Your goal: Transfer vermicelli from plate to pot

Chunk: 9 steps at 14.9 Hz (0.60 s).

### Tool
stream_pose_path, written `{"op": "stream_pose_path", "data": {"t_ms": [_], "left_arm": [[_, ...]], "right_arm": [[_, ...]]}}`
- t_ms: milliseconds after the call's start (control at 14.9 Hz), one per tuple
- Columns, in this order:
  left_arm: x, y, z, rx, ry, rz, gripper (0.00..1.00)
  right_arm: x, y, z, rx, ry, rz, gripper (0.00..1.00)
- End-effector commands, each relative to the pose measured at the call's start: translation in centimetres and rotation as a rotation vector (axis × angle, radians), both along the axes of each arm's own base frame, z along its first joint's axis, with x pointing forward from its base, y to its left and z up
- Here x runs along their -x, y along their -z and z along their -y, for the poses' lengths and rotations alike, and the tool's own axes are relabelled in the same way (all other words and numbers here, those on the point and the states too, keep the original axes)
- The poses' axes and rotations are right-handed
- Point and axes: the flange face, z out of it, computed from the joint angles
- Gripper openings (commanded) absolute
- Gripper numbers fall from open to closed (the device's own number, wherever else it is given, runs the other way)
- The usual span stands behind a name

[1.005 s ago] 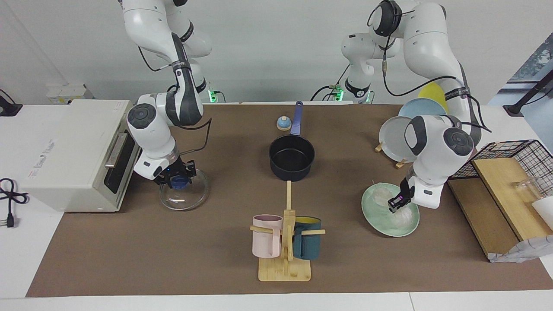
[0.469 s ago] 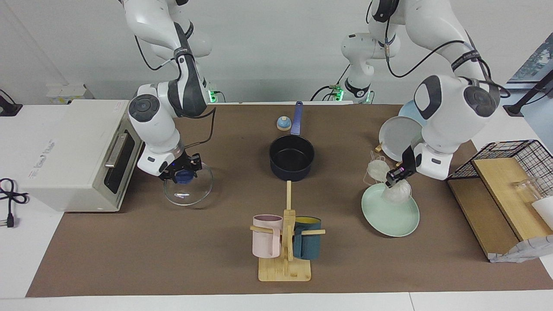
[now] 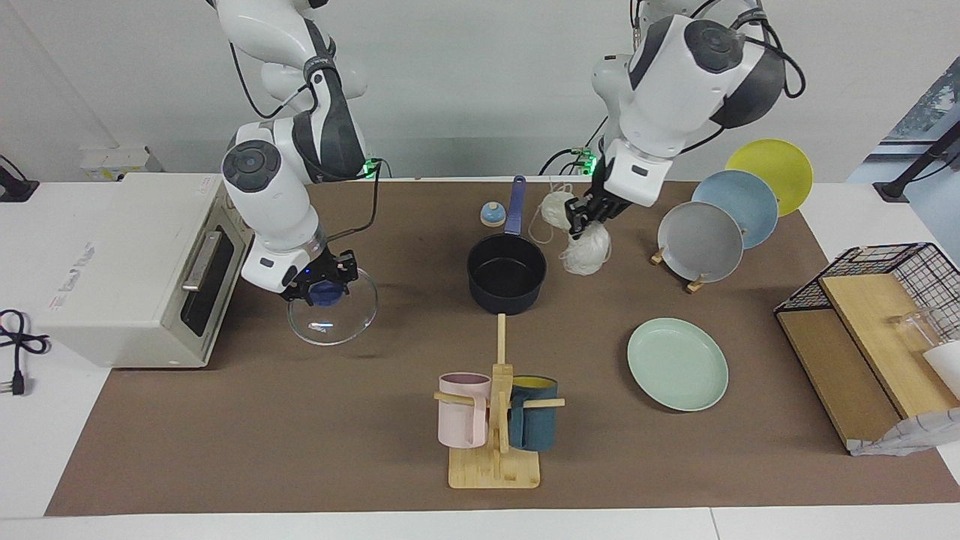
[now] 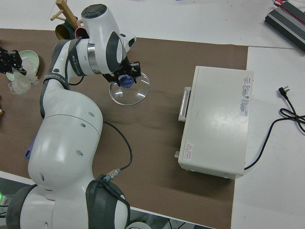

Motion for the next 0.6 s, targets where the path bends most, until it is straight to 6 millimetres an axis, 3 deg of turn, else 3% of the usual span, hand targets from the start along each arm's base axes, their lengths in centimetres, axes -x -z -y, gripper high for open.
{"op": "stream_pose_path", "data": {"t_ms": [0,201,335,536], "left_arm": [[3.9,4.2,1.3,-0.002,0.009,-0.013,0.00],[5.0,7.3,2.8,-0.009,0.013,-0.029,0.00],[5.3,9.7,2.7,-0.006,-0.001,-0.011,0.00],[5.4,11.0,2.8,-0.004,-0.005,0.000,0.00]], "right_arm": [[-0.2,-2.5,-0.6,-0.017,0.025,-0.017,0.00],[0.1,-4.1,-1.7,-0.010,0.049,-0.027,0.00],[0.3,-5.2,-2.3,-0.008,0.063,-0.032,0.00],[0.9,-6.4,-4.8,-0.003,0.096,-0.033,0.00]]}}
